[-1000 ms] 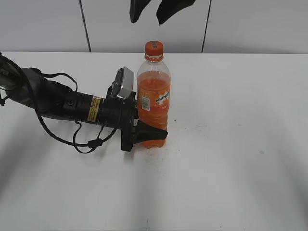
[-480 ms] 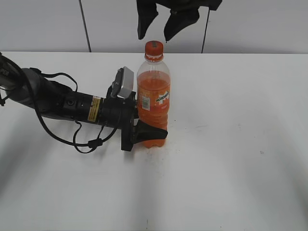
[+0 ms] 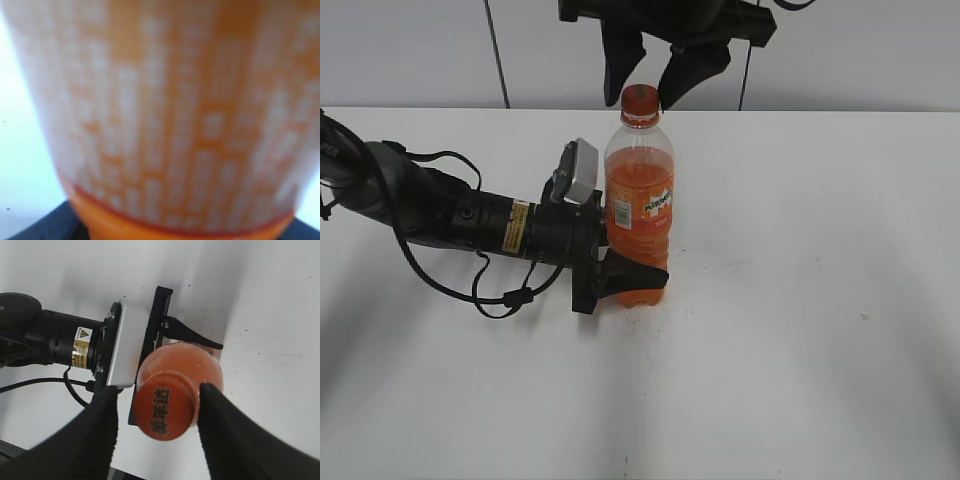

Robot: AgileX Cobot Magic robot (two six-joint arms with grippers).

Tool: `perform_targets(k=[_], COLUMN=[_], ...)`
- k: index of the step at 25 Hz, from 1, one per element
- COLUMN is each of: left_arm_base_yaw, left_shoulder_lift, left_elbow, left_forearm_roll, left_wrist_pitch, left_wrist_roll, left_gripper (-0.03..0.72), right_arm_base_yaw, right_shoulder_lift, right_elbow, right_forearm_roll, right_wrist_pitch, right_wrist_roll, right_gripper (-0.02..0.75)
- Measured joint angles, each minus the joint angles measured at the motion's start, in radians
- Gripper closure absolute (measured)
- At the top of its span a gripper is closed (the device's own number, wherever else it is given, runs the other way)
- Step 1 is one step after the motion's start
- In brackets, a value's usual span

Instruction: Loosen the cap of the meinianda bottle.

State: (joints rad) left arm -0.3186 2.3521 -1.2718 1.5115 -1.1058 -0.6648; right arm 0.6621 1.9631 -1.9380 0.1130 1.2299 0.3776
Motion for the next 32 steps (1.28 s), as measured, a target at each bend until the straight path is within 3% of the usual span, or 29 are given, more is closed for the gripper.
perform_targets(k=[8, 14, 18, 32], left_arm_base_yaw=[-0.001, -0.001, -0.001, -0.001], left_shoulder_lift=[0.0, 0.0, 0.0, -0.001], left_elbow=[0.0, 0.0, 0.0, 0.0], left_forearm_roll=[0.0, -0.002, -0.002, -0.005], left_wrist_pitch=[0.001, 0.001, 0.004, 0.011], left_wrist_roll=[0.0, 0.0, 0.0, -0.003], left_gripper=[0.288, 0.288, 0.288, 0.288], right_arm_base_yaw=[0.0, 0.0, 0.0, 0.0], right_shoulder_lift=[0.0, 0.0, 0.0, 0.0], right_elbow=[0.0, 0.0, 0.0, 0.0], right_forearm_roll=[0.007, -0.002, -0.004, -0.009], right_wrist_pitch=[0.0, 0.001, 0.002, 0.0], right_wrist_roll=[0.0, 0.0, -0.037, -1.029], right_gripper=[0.356, 0.468, 0.469, 0.472])
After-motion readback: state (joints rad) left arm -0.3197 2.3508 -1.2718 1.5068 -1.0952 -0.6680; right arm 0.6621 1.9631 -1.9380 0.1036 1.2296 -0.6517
